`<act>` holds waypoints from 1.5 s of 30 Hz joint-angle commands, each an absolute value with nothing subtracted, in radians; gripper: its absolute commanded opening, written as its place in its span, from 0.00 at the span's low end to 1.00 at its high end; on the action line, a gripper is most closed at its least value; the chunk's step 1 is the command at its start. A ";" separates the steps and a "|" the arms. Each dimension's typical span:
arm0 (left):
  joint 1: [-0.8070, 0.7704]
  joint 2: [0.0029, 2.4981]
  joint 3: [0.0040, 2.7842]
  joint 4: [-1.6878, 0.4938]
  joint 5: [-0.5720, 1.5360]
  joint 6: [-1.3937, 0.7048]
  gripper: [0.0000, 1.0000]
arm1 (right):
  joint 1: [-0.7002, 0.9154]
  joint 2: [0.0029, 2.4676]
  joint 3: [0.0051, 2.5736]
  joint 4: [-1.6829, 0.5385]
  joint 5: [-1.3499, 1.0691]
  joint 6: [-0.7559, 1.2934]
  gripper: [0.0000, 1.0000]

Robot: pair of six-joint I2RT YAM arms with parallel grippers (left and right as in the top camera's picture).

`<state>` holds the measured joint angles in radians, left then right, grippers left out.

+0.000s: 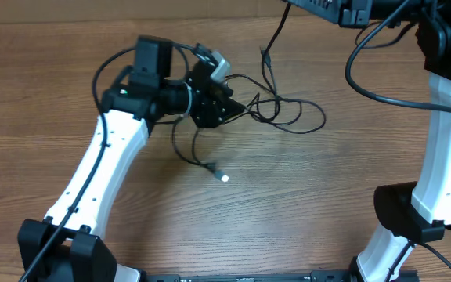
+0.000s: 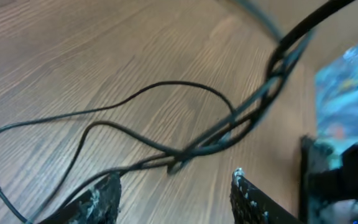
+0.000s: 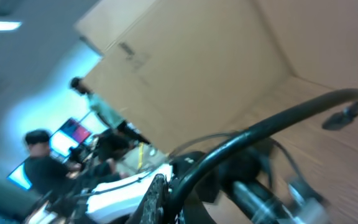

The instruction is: Untangle cables

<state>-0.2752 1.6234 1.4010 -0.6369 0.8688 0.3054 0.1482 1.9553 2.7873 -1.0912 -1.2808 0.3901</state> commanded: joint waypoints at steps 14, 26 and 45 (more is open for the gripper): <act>-0.274 1.671 1.396 -0.628 0.624 0.279 0.04 | 0.251 1.942 2.807 -0.929 -1.363 0.602 0.04; 0.085 1.605 1.400 -0.823 0.828 0.242 0.04 | 0.061 1.942 2.749 -0.954 -1.345 0.569 0.04; 0.216 1.328 1.551 -0.923 0.802 0.258 0.04 | -0.134 1.943 2.669 -1.475 -0.532 0.154 0.04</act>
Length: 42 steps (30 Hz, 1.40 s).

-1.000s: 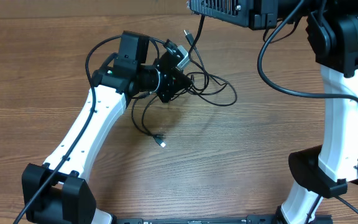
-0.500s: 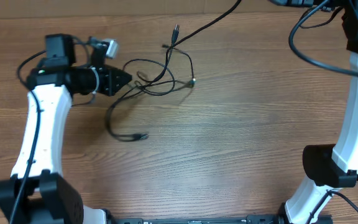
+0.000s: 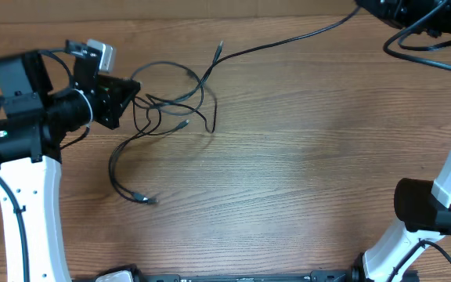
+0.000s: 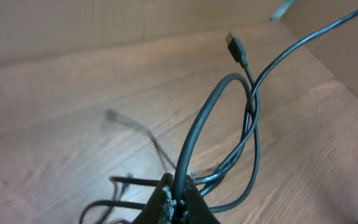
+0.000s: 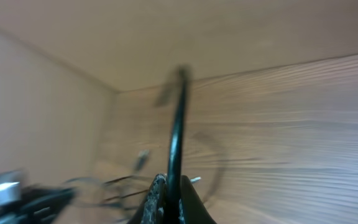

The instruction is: Untangle cables

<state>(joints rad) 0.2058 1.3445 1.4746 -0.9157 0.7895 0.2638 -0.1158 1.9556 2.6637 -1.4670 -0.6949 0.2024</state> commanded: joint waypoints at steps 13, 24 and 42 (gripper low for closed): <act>0.172 1.342 1.687 -0.909 0.944 0.178 0.04 | -0.059 1.943 2.669 -1.641 -0.603 -0.025 1.00; 0.006 1.411 1.688 -0.694 0.943 -0.042 0.04 | 0.216 1.958 2.592 -1.693 -0.563 -0.141 0.87; -0.049 1.433 1.688 -0.526 0.763 -0.685 0.04 | 0.355 1.960 2.297 -1.557 -0.857 -0.552 0.64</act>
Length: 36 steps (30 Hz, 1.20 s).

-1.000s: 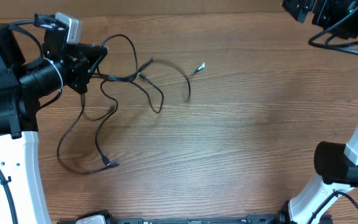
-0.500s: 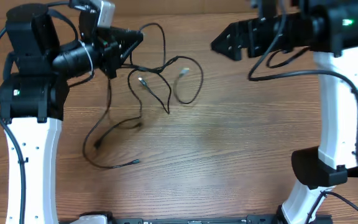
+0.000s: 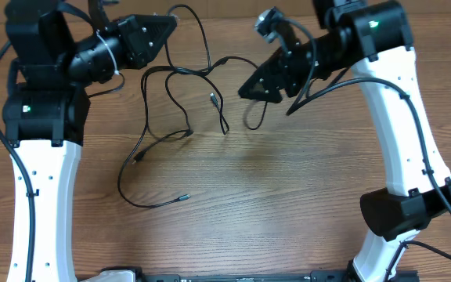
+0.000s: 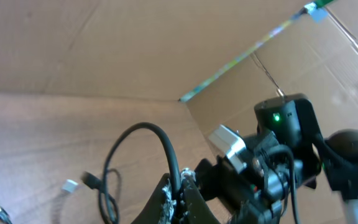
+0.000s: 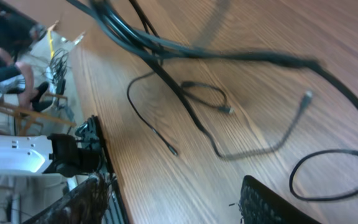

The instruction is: Untangle cables

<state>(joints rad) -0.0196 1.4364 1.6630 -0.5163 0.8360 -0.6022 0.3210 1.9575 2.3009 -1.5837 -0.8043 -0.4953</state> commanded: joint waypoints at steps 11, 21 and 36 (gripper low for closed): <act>-0.121 1.438 1.688 -0.505 0.703 -0.766 0.04 | 0.450 1.960 2.297 -1.419 -0.869 -0.602 0.49; -0.127 1.438 1.688 -0.427 0.741 -0.828 0.04 | 0.476 1.972 2.297 -1.414 -0.873 -0.634 0.61; -0.118 1.438 1.688 -0.514 0.746 -0.751 0.04 | 0.469 1.974 2.297 -1.330 -0.658 -0.683 0.75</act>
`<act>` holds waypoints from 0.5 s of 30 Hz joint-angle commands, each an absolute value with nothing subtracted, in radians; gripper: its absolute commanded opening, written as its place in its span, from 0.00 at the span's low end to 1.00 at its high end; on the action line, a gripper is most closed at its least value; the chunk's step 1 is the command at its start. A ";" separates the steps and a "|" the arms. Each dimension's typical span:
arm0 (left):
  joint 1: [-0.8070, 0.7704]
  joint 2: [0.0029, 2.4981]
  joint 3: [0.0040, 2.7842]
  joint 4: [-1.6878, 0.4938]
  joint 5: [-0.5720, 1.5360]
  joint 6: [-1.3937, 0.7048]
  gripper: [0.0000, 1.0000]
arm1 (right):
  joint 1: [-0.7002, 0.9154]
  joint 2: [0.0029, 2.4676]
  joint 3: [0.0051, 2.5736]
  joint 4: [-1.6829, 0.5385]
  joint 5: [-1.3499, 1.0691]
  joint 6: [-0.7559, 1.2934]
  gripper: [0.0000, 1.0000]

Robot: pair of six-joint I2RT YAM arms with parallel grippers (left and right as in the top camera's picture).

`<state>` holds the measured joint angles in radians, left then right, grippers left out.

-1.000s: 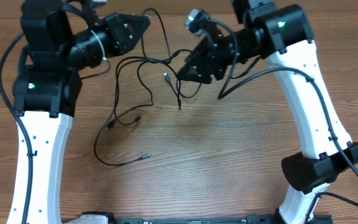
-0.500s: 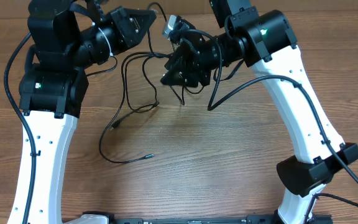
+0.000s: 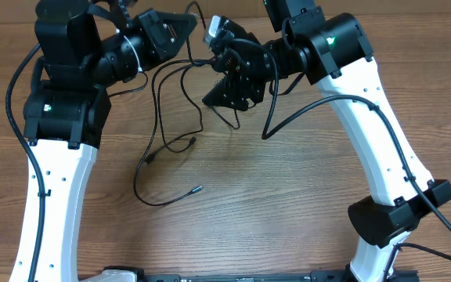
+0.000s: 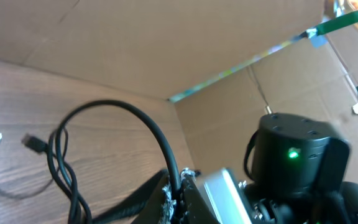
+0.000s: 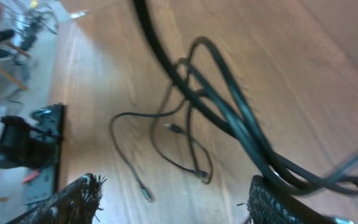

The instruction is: Untangle cables

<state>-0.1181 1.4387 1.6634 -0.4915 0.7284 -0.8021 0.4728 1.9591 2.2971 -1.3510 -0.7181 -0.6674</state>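
A tangle of black cables [image 3: 171, 98] hangs from my left gripper [image 3: 185, 22], which is raised at the back and shut on a thick black cable [image 4: 160, 140]. Thin ends with plugs trail onto the wooden table [image 3: 304, 204]. My right gripper [image 3: 224, 84] is open, just right of the hanging strands. In the right wrist view its fingers [image 5: 82, 193] stand wide apart, with twisted strands [image 5: 229, 118] in front of them and nothing between them. My left gripper [image 4: 179, 182] shows the cable pinched in its jaws, with the right wrist close ahead.
A plug end [image 3: 196, 189] and a loop of thin cable [image 3: 143, 188] lie on the table in front of the left arm. Cardboard walls [image 4: 135, 43] stand behind the table. The right arm's own cable [image 3: 288, 117] hangs beneath it.
My right gripper, still open, has moved left and now sits close against the hanging strands near my left gripper. The left gripper stays shut on the thick cable, and the trailing ends have shifted slightly right.
My left gripper was open over the tangle on the table while the right held a cable high at the back. Then both were shut on cables, far apart. Then the right was open, the left holding the tangle raised. Now the right is beside the strands.
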 commanded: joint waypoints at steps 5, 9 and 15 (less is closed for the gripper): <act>-0.097 1.438 1.688 -0.617 0.722 -0.707 0.04 | 0.453 1.974 2.297 -1.273 -0.629 -0.690 0.76; -0.079 1.438 1.688 -0.629 0.739 -0.703 0.04 | 0.453 1.974 2.297 -1.246 -0.628 -0.718 0.77; -0.059 1.438 1.706 -0.623 0.784 -0.707 0.04 | 0.453 1.974 2.297 -1.243 -0.629 -0.717 0.78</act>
